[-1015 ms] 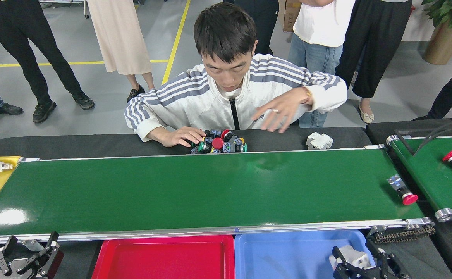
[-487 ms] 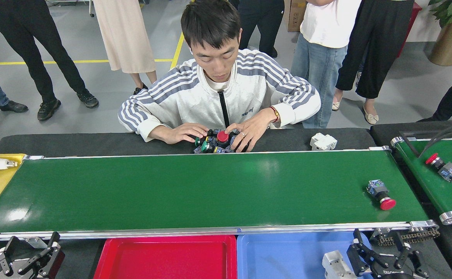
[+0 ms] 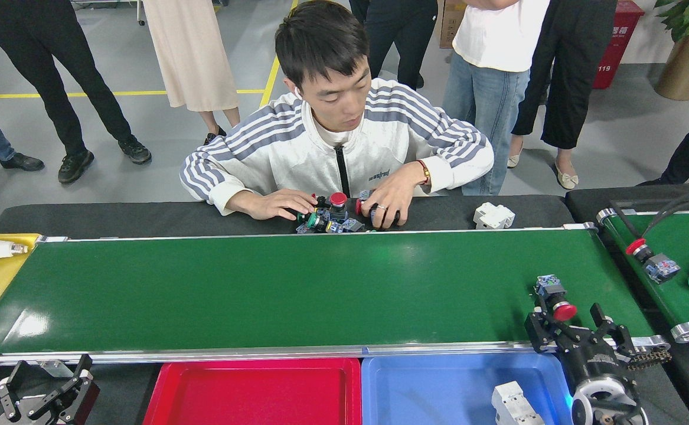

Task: Pick switch part from conveyor to tray

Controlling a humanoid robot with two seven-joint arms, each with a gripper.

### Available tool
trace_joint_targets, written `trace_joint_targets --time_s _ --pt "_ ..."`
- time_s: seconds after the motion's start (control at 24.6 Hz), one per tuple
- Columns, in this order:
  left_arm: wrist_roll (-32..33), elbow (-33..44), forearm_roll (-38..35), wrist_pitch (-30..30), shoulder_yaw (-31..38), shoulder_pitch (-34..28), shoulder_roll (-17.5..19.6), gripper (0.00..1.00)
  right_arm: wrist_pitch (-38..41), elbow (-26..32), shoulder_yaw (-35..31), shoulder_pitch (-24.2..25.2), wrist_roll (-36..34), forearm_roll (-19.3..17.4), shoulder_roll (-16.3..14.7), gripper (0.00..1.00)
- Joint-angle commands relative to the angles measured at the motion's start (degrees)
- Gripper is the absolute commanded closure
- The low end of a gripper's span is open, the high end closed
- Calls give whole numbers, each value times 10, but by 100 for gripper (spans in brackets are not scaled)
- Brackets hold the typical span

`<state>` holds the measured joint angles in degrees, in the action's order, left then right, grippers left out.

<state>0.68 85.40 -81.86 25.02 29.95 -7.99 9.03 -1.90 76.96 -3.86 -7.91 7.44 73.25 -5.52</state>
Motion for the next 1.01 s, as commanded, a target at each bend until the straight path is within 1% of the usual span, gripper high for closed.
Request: trace_joint_targets --time_s 0.0,0.04,0.08,0.12,0.2,0.32,0.41,0.49,0.53,0.61,0.69,0.73,0.77,0.81,0.85,0.89,0.93,0.97 --pt "-4 6 1 1 1 2 9 0 0 -7 13 -15 8 0 -6 40" --pt "-4 5 1 1 1 2 9 0 0 -11 18 -16 9 0 -6 55" --pt "-4 4 1 1 1 2 9 0 0 -14 21 -16 9 0 -6 68" --pt "-4 2 1 1 1 2 9 0 0 -14 23 -16 9 0 -6 75" --pt "-4 2 1 1 1 2 10 0 1 -13 25 -15 9 -1 -6 83" --pt "-4 2 1 1 2 2 13 0 8 -5 25 -15 8 -1 -3 89" --pt "-4 2 1 1 2 2 13 0 49 20 30 -9 6 0 0 89" --pt "-4 2 1 1 3 3 13 0 141 64 45 8 6 -2 4 89" --pt "-4 2 1 1 3 3 13 0 192 79 49 14 3 -6 12 89" --pt "-4 3 1 1 2 4 13 0 313 93 67 15 -8 -12 31 89" --pt "-4 3 1 1 1 6 13 0 423 94 94 11 -10 -12 45 88" --pt "-4 3 1 1 1 8 13 0 469 93 118 11 -10 -12 57 85" --pt "-4 2 1 1 1 9 13 0 469 93 144 11 -9 -11 61 74" --pt "-4 2 1 1 1 10 13 0 469 90 179 11 -9 -7 65 44" --pt "-4 2 1 1 1 10 14 0 469 85 209 11 -9 -7 67 3" --pt "-4 2 1 1 0 10 15 0 469 74 236 11 -8 -7 70 0" --pt "-4 2 1 1 -1 11 15 0 469 56 259 10 -8 -6 79 0" --pt "-4 2 1 1 -1 13 14 0 469 42 269 9 -8 -6 89 0"
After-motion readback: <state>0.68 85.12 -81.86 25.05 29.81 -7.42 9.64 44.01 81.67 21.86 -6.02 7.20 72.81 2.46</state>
